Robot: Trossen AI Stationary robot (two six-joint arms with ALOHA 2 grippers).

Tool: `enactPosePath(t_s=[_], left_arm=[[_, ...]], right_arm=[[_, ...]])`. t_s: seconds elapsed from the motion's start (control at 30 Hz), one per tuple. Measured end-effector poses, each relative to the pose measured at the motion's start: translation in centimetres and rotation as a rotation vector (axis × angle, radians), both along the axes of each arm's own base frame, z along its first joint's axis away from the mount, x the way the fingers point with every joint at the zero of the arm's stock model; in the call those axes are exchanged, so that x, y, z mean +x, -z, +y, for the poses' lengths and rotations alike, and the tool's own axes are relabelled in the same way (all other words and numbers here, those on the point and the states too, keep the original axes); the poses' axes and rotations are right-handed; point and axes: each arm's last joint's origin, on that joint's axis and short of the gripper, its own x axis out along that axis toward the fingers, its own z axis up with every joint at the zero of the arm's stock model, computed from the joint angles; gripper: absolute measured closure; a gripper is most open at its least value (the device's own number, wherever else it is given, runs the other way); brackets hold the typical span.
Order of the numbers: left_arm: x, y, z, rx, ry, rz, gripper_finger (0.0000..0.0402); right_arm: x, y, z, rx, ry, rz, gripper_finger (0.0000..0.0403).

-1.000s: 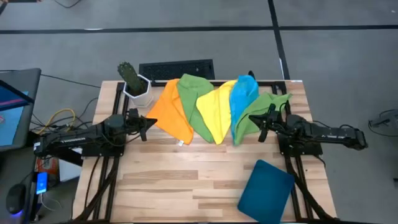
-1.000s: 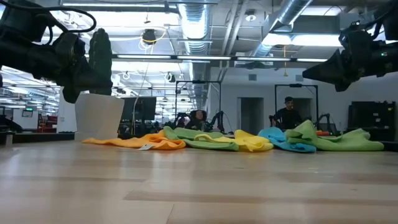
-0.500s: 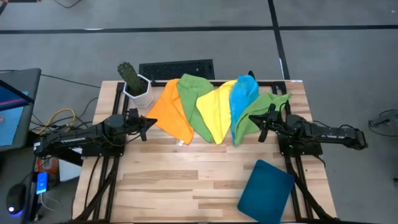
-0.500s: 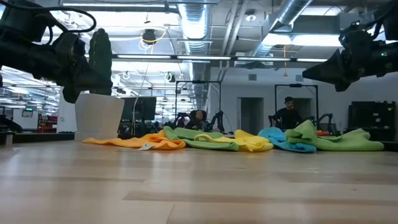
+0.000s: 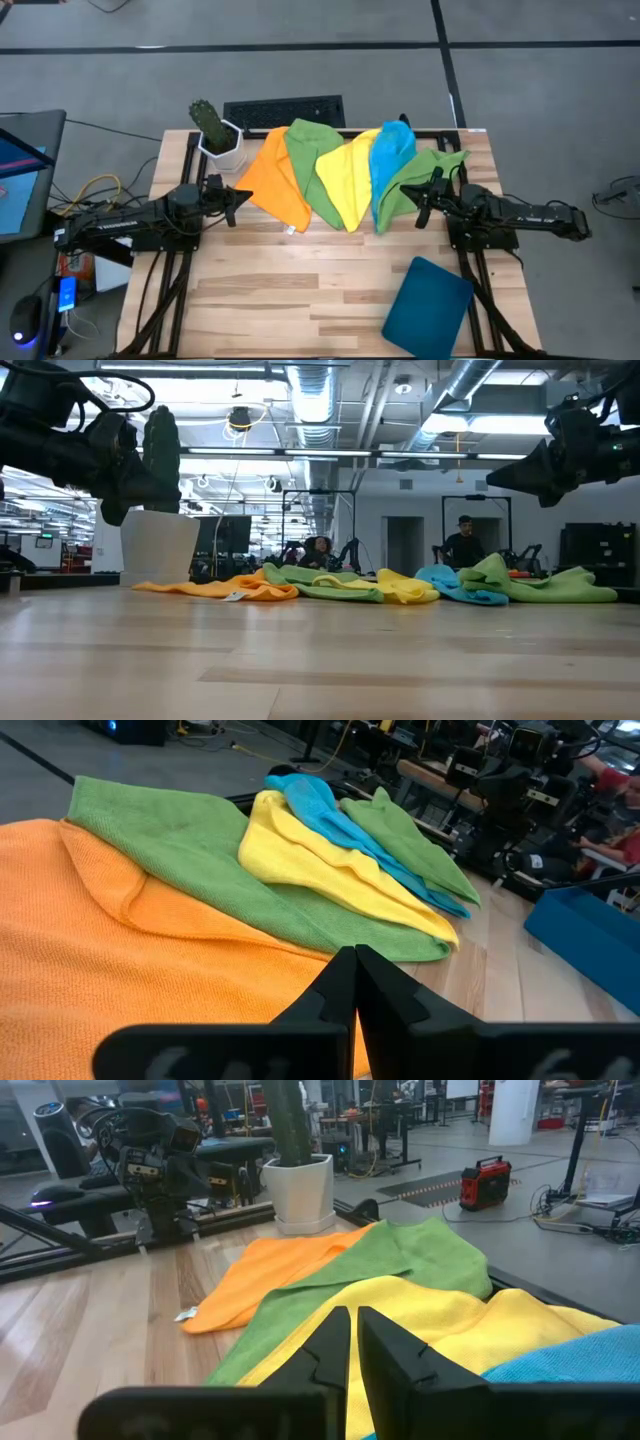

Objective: Fold microfiber towels

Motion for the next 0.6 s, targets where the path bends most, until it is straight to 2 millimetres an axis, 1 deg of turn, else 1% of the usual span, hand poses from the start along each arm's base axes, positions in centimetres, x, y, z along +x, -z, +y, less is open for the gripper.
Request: enactPosePath(t_s=[0.43, 0.5, 0.6], left_arm=[[0.01, -0.03, 0.0, 0.0, 0.0, -0.004, 0.0401], [0.02, -0.09, 0.01, 0.0, -0.003, -0.014, 0.0401], [0.02, -0.13, 0.04, -0.002, -0.011, -0.021, 0.0401]], right_arm=[[0.01, -0.04, 0.0, 0.001, 0.001, -0.006, 0.0353], [0.03, -0.07, 0.0, 0.065, 0.007, -0.041, 0.0353], [0.04, -0.33, -0.03, 0.235, 0.027, -0.139, 0.0353]])
